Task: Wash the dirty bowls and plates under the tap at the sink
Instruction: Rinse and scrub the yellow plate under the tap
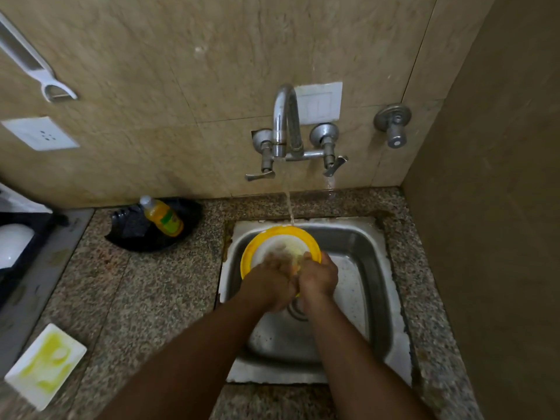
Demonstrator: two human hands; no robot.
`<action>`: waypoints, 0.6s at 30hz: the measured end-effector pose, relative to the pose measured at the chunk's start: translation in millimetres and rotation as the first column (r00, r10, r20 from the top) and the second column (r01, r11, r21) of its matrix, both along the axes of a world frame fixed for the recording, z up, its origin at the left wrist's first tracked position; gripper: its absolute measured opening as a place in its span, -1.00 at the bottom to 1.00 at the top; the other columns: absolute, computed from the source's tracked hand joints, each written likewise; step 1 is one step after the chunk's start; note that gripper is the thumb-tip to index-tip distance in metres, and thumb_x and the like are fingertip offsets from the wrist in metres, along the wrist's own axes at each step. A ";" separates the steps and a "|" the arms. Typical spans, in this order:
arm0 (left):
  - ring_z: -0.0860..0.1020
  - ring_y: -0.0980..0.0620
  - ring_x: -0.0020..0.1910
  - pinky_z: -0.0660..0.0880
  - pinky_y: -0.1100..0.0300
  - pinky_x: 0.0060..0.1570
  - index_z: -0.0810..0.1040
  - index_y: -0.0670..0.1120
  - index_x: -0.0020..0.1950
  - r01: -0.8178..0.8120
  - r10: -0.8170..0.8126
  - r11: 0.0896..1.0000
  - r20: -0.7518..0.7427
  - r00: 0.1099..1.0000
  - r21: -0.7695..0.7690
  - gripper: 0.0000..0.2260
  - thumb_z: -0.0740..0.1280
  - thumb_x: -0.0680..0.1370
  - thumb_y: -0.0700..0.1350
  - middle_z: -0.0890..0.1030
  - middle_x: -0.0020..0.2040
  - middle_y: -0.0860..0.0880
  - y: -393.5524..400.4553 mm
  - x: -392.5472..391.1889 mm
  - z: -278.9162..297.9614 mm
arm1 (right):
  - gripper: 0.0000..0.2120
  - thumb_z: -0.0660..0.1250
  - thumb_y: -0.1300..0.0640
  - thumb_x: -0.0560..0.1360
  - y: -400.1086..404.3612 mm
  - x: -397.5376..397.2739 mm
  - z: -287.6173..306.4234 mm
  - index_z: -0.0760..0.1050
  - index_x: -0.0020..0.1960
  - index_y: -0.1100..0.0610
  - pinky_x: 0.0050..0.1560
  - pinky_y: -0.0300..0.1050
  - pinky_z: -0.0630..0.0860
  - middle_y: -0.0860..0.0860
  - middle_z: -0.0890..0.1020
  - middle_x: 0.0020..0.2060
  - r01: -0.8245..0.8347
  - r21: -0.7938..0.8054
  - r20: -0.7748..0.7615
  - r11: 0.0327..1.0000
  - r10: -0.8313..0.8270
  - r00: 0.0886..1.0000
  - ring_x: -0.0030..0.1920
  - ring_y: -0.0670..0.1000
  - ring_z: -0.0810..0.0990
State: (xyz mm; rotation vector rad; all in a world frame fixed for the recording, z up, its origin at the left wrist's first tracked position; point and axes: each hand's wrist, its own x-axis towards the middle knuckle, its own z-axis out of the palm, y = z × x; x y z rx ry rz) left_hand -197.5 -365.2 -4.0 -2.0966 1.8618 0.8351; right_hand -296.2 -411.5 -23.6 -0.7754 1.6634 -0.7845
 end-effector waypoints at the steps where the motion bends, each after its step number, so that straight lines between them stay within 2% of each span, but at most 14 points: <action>1: -0.17 -0.14 0.67 -0.12 -0.06 0.63 -0.11 -0.07 0.70 -0.020 0.019 1.000 0.062 0.998 0.020 -0.41 -0.04 0.73 0.14 -0.17 0.69 -0.11 -2.2 -0.9 -2.6 | -0.81 0.35 0.01 0.53 4.6 1.8 6.5 0.65 0.09 -0.01 0.16 0.06 0.59 0.06 0.71 0.07 0.001 -0.036 -0.044 0.999 -0.003 0.999 0.10 0.20 0.64; 3: -0.25 -0.15 0.66 -0.20 -0.07 0.60 -0.22 -0.12 0.68 -0.030 0.029 1.000 0.078 0.996 0.007 -0.35 0.02 0.72 0.10 -0.31 0.65 -0.14 -6.7 -10.3 -1.4 | -0.85 0.36 0.05 0.55 5.6 -1.2 12.9 0.65 0.04 0.06 0.08 -0.01 0.55 0.10 0.71 0.00 0.025 -0.102 -0.078 0.994 -0.033 0.996 0.06 0.21 0.63; 5: -0.22 -0.14 0.66 -0.18 -0.06 0.59 -0.21 -0.14 0.67 -0.061 0.062 0.998 0.045 0.997 -0.026 -0.37 0.03 0.73 0.06 -0.29 0.65 -0.18 -7.7 -22.7 8.2 | -0.87 0.36 0.08 0.58 0.3 -7.3 19.6 0.64 0.02 0.11 -0.04 -0.11 0.42 0.08 0.67 -0.07 0.041 -0.132 -0.089 0.990 -0.054 0.995 -0.04 0.14 0.57; 6: -0.15 -0.13 0.67 -0.13 -0.05 0.60 -0.15 -0.16 0.68 -0.066 0.068 0.996 0.036 0.997 -0.057 -0.40 -0.03 0.74 0.08 -0.21 0.67 -0.19 -5.4 -26.2 12.1 | -0.86 0.36 0.08 0.59 -4.0 -11.4 21.0 0.65 0.03 0.11 -0.06 -0.13 0.38 0.06 0.65 -0.08 0.045 -0.138 -0.093 0.989 -0.058 0.994 -0.06 0.10 0.54; 8: 0.09 -0.11 0.66 0.02 -0.07 0.58 0.09 -0.16 0.67 -0.009 0.019 0.989 0.070 0.997 -0.146 -0.37 -0.18 0.69 0.15 0.09 0.68 -0.18 6.0 -29.1 15.1 | -0.82 0.36 0.05 0.57 -14.7 -17.4 19.5 0.66 0.08 0.11 0.00 -0.08 0.49 0.07 0.69 -0.03 0.070 -0.137 -0.070 0.988 -0.080 0.994 -0.02 0.13 0.61; 10: 0.34 -0.09 0.53 0.15 -0.08 0.52 0.39 -0.06 0.53 0.085 -0.050 0.964 0.141 0.989 -0.253 -0.35 -0.22 0.64 0.18 0.41 0.55 -0.11 19.7 -26.8 15.1 | -0.78 0.36 0.00 0.55 -22.2 -18.9 17.9 0.67 0.11 0.07 0.07 -0.01 0.58 0.11 0.71 0.00 0.057 -0.086 -0.037 0.995 -0.060 0.997 0.04 0.19 0.66; 12: 0.48 -0.08 0.41 0.18 -0.02 0.50 0.55 -0.04 0.38 0.122 -0.106 0.925 0.064 0.992 -0.359 -0.40 -0.17 0.67 0.16 0.58 0.39 -0.07 21.5 -19.6 17.3 | -0.77 0.37 -0.03 0.52 -23.6 -16.3 12.8 0.67 0.11 0.03 0.07 0.03 0.63 0.08 0.71 0.01 0.067 -0.039 0.014 0.997 -0.067 0.998 0.01 0.16 0.68; 13: 0.52 -0.08 0.37 0.21 0.04 0.48 0.59 -0.05 0.33 0.094 -0.120 0.907 -0.037 0.992 -0.411 -0.47 -0.08 0.70 0.14 0.63 0.33 -0.07 20.3 -17.4 21.9 | -0.78 0.38 -0.02 0.50 -24.8 -15.2 11.4 0.67 0.09 0.02 0.05 0.08 0.66 0.06 0.72 0.00 0.099 -0.025 0.069 0.995 -0.097 0.993 -0.03 0.14 0.69; 15: 0.57 -0.11 0.30 0.35 0.09 0.38 0.64 -0.07 0.30 0.047 -0.165 0.883 -0.215 0.963 -0.467 -0.59 0.10 0.70 0.10 0.67 0.27 -0.08 17.7 -9.8 25.9 | -0.83 0.42 0.07 0.50 -26.9 -11.6 3.9 0.67 0.07 0.05 0.03 0.18 0.69 0.06 0.74 -0.05 0.113 0.012 0.225 0.994 -0.113 0.968 -0.08 0.12 0.72; 16: 0.57 -0.11 0.32 0.43 0.07 0.34 0.62 -0.06 0.35 0.077 -0.198 0.882 -0.216 0.956 -0.465 -0.58 0.13 0.69 0.12 0.66 0.30 -0.08 16.0 -6.3 28.6 | -0.83 0.43 0.11 0.51 -27.9 -9.5 2.7 0.67 0.09 0.07 0.02 0.20 0.69 0.07 0.75 -0.05 0.085 0.029 0.289 0.996 -0.089 0.953 -0.07 0.13 0.73; 18: 0.47 -0.09 0.45 0.44 0.03 0.39 0.46 -0.01 0.52 0.198 -0.253 0.903 -0.099 0.962 -0.381 -0.45 0.13 0.66 0.27 0.54 0.45 -0.08 12.4 0.3 33.5 | -0.79 0.43 0.15 0.54 -27.0 -6.2 6.5 0.65 0.16 0.10 -0.10 0.12 0.70 0.11 0.75 -0.03 0.022 0.078 0.376 0.997 -0.049 0.925 -0.07 0.16 0.73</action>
